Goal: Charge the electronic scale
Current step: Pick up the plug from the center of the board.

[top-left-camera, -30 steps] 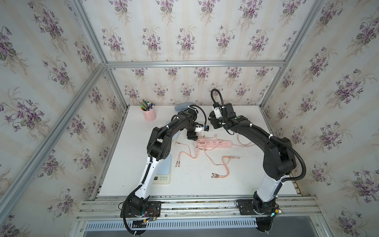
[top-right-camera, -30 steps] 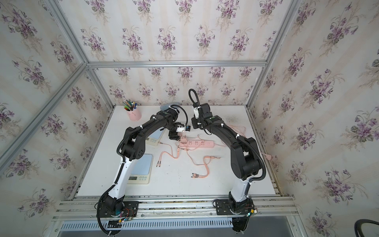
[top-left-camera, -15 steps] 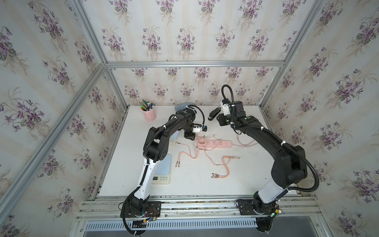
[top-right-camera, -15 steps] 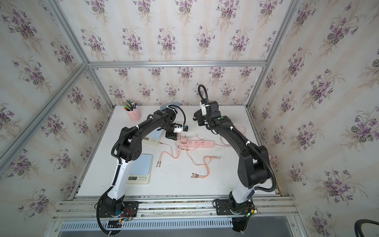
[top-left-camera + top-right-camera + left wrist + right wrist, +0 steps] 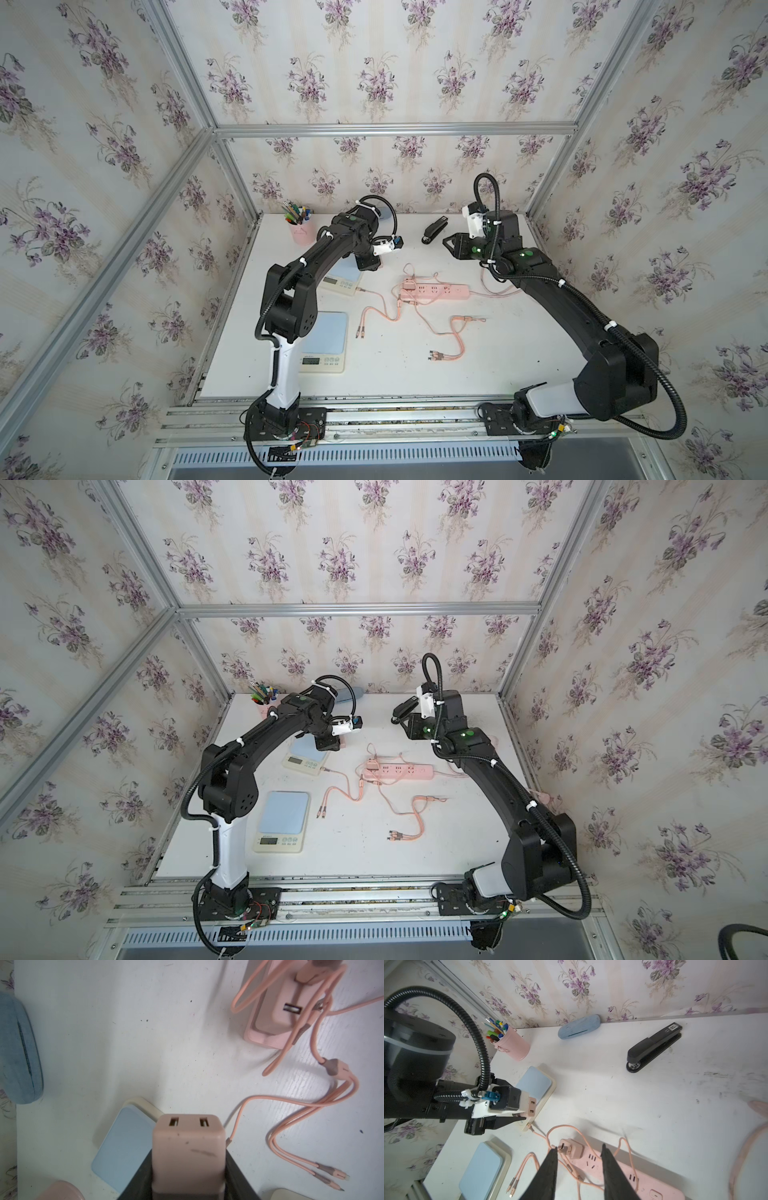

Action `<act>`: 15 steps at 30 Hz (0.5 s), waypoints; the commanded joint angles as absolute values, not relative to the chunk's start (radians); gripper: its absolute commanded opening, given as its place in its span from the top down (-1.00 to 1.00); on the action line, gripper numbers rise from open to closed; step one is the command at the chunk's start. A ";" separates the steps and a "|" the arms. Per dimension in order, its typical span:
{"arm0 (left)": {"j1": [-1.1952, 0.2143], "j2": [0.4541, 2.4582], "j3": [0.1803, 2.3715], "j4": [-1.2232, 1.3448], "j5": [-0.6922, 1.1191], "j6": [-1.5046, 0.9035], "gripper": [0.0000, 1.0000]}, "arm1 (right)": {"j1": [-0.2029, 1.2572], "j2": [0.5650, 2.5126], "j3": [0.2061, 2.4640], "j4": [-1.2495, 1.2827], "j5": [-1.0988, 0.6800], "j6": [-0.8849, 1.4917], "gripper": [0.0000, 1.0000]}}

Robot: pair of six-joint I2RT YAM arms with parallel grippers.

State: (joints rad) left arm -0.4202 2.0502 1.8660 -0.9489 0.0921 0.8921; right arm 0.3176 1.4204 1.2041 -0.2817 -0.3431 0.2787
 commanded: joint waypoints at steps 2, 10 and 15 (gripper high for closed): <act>-0.426 1.909 1.779 -0.894 0.212 0.794 0.72 | 0.319 1.411 1.173 -0.184 -0.565 0.395 0.27; -0.545 1.685 1.566 -0.608 0.323 0.649 0.66 | 0.361 1.500 1.185 -0.118 -0.848 0.555 0.12; -0.609 1.684 1.578 -0.568 0.339 0.597 0.63 | 0.382 1.545 1.201 -0.158 -0.924 0.541 0.10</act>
